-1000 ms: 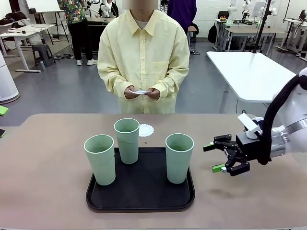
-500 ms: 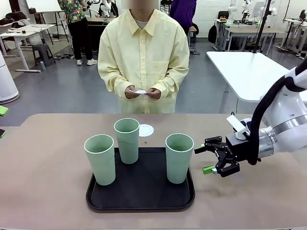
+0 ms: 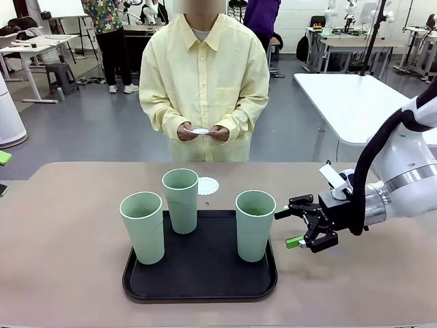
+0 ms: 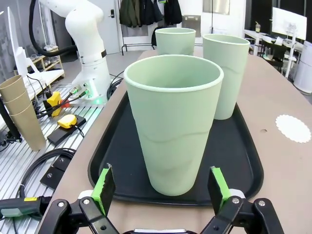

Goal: Place coasters on the table and set cups on them.
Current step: Pick up one Reusable plastic cup and place it on a coaster set by the human.

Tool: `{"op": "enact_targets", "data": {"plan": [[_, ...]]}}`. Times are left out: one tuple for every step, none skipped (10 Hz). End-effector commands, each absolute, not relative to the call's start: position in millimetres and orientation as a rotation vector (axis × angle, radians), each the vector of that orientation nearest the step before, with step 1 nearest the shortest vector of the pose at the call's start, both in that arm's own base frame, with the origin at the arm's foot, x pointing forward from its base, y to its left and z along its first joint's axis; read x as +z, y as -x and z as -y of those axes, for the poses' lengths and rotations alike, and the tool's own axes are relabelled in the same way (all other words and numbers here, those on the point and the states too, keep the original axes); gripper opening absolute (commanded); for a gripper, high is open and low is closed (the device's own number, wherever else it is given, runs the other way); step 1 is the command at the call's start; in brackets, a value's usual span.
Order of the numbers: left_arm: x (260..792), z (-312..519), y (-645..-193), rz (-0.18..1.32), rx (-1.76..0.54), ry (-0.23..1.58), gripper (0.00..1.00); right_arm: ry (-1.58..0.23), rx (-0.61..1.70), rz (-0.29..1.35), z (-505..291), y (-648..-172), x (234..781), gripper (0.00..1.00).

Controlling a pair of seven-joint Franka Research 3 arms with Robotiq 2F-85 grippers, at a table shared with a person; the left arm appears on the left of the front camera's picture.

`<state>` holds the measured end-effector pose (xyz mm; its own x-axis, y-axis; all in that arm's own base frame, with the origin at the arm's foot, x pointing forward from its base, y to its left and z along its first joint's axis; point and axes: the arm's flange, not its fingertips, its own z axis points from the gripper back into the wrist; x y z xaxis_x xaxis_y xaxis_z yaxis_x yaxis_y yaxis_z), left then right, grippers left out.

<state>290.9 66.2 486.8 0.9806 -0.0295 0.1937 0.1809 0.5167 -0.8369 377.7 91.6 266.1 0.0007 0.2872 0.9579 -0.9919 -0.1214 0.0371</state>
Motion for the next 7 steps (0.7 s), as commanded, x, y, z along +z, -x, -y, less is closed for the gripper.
{"op": "enact_targets", "data": {"plan": [[486.6,-66.8,-291.4,0.177,-0.144,1.038,1.0,-1.089,1.413,0.915,-89.3,-377.1,267.3,1.0],[486.6,-66.8,-291.4,0.177,-0.144,1.038,1.0,-1.089,1.413,0.915,-89.3,-377.1,267.3,1.0],[486.6,-66.8,-291.4,0.177,-0.144,1.038,1.0,-1.088,1.409,0.916,-91.4,-377.7,266.1,1.0],[486.6,-66.8,-291.4,0.177,-0.144,1.038,1.0,-1.099,1.409,0.906,-95.8,-378.3,263.7,1.0],[486.6,-66.8,-291.4,0.177,-0.144,1.038,1.0,-1.094,1.402,0.912,-100.5,-381.1,262.4,1.0],[486.6,-66.8,-291.4,0.177,-0.144,1.038,1.0,-1.108,1.406,0.924,-102.8,-382.1,262.4,1.0],[486.6,-66.8,-291.4,0.177,-0.144,1.038,1.0,-1.108,1.405,0.93,-105.1,-383.5,261.0,1.0]]}}
